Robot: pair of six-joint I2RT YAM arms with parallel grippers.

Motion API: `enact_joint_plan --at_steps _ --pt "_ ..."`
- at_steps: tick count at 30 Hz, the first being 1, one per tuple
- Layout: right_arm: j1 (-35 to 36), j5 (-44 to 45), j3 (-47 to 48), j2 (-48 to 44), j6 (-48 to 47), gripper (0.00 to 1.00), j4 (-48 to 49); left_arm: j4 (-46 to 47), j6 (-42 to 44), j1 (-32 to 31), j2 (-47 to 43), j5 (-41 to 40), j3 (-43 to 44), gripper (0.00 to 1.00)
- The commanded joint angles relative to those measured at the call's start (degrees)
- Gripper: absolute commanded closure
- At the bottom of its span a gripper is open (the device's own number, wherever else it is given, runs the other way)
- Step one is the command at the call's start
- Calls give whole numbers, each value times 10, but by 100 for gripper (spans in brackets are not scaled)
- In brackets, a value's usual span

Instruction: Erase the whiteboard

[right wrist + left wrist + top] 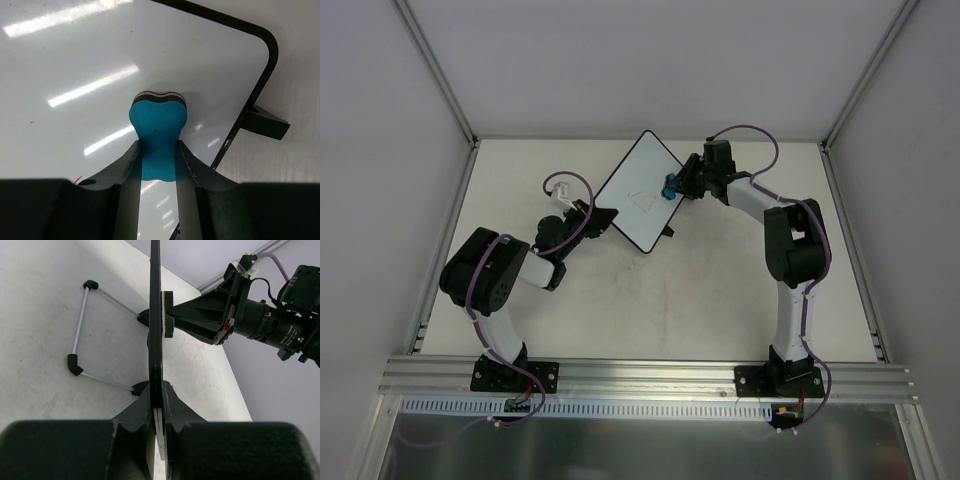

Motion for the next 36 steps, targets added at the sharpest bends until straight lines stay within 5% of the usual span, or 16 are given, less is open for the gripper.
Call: enact_joint_plan --at_steps 1,21,36 --pt "14 -1 -24 17 -3 100 -26 147 60 -1 2 20 -5 100" --pt "173 -16 4 -47 -234 100 -11 137 62 -1 2 29 6 100" --pt "227 12 27 -50 -309 100 -35 127 62 -1 -5 34 9 100"
